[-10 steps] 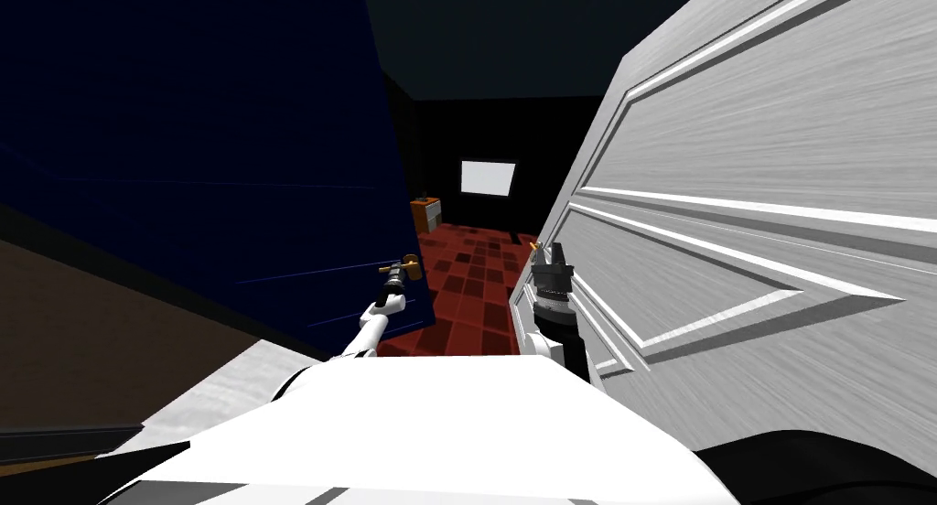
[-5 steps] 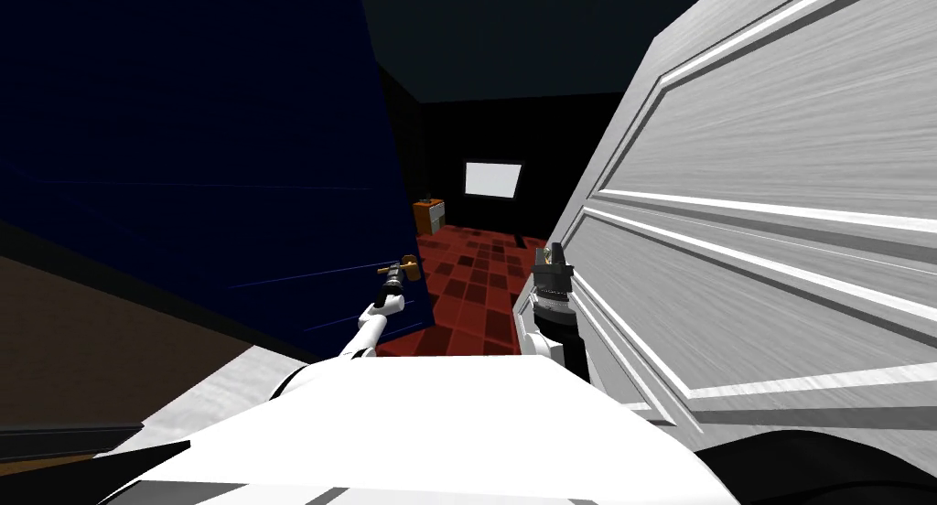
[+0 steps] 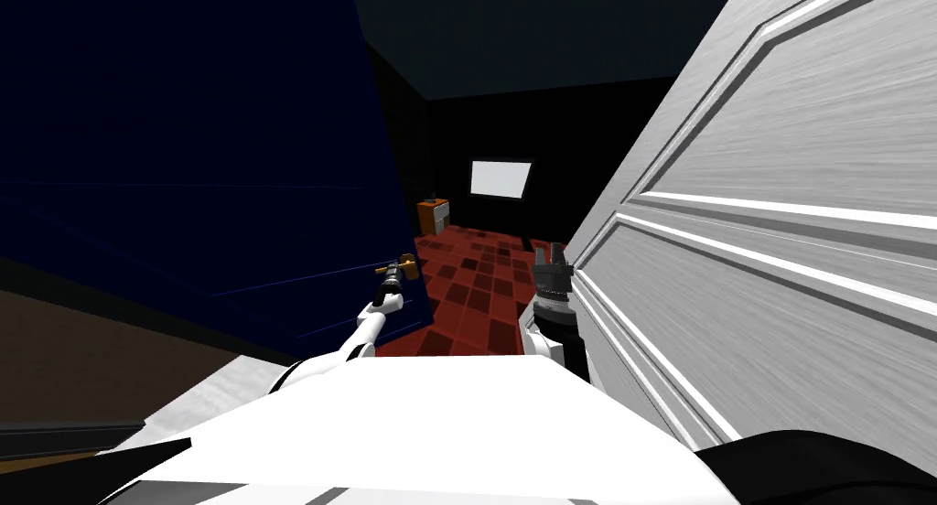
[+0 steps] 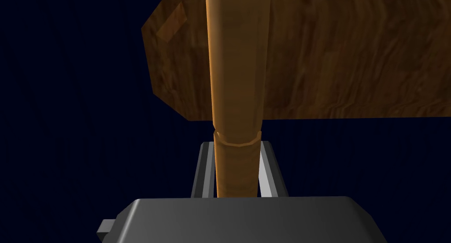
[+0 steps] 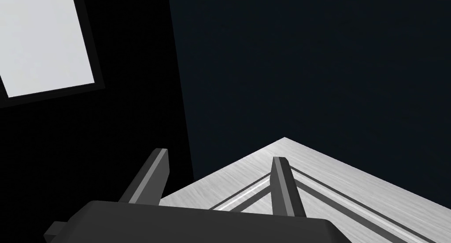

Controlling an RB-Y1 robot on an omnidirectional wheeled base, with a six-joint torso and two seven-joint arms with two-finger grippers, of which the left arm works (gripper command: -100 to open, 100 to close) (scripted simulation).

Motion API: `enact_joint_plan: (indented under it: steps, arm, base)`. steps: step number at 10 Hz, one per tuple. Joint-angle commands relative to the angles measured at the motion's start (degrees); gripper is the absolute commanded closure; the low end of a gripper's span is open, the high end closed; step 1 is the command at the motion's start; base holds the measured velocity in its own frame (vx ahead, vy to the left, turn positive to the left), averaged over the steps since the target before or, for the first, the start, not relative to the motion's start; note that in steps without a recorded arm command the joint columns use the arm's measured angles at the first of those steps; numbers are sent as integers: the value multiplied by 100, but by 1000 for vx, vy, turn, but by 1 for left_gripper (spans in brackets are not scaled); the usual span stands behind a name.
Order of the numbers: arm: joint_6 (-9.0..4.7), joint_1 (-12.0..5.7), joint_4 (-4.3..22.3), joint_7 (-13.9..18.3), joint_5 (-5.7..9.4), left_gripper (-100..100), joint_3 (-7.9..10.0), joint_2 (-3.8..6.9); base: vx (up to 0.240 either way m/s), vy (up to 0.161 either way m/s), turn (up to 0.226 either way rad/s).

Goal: Push the door open

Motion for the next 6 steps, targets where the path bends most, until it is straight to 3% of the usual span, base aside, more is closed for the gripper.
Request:
enact_joint_plan:
  steps: [1,6]
  arm:
    - [-76,-50,143,4,59,100,10,103]
    - [-269,-229,587,-6,250,100,16,330]
  base:
    - [182,-52,123]
    - [195,-71,144]
